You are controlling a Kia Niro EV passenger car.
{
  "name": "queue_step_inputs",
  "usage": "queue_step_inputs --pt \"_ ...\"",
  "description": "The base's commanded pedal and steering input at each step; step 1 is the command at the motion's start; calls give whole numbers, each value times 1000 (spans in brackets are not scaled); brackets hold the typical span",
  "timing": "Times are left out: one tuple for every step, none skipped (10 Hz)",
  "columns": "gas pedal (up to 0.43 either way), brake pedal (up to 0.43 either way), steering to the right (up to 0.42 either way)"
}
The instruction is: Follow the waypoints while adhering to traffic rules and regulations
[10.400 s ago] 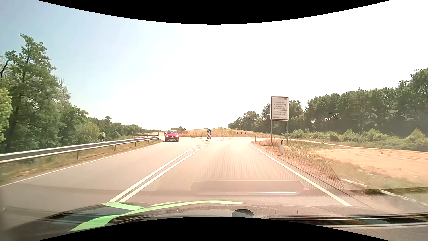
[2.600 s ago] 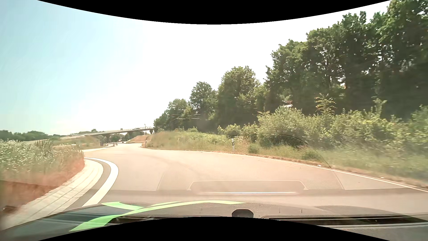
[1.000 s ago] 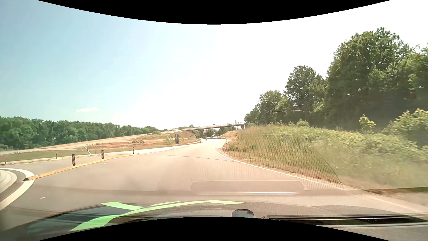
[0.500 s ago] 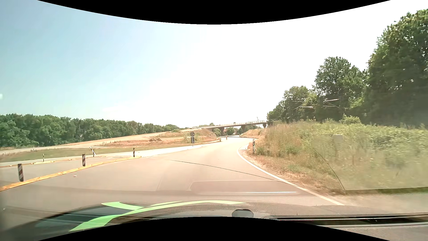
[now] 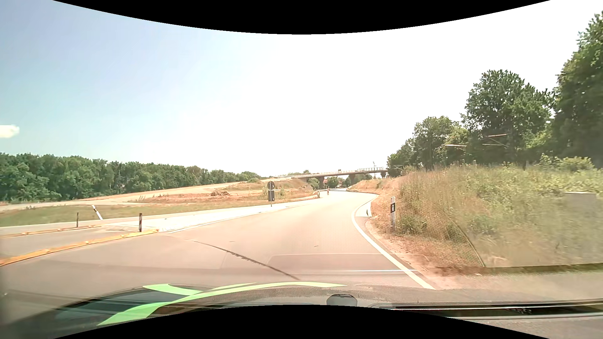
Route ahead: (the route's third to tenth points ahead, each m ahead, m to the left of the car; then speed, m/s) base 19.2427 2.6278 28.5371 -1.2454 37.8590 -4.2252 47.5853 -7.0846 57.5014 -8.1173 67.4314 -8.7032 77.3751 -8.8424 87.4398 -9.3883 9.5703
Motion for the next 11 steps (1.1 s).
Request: queue_step_inputs --pt "311 0 1" --pt "319 0 3" --pt "319 0 8" --pt "331 0 18" --pt "339 0 32" --pt "339 0 41" --pt "339 0 43" --pt "350 0 43" --pt "350 0 43" --pt "350 0 44" --pt "358 0 44"
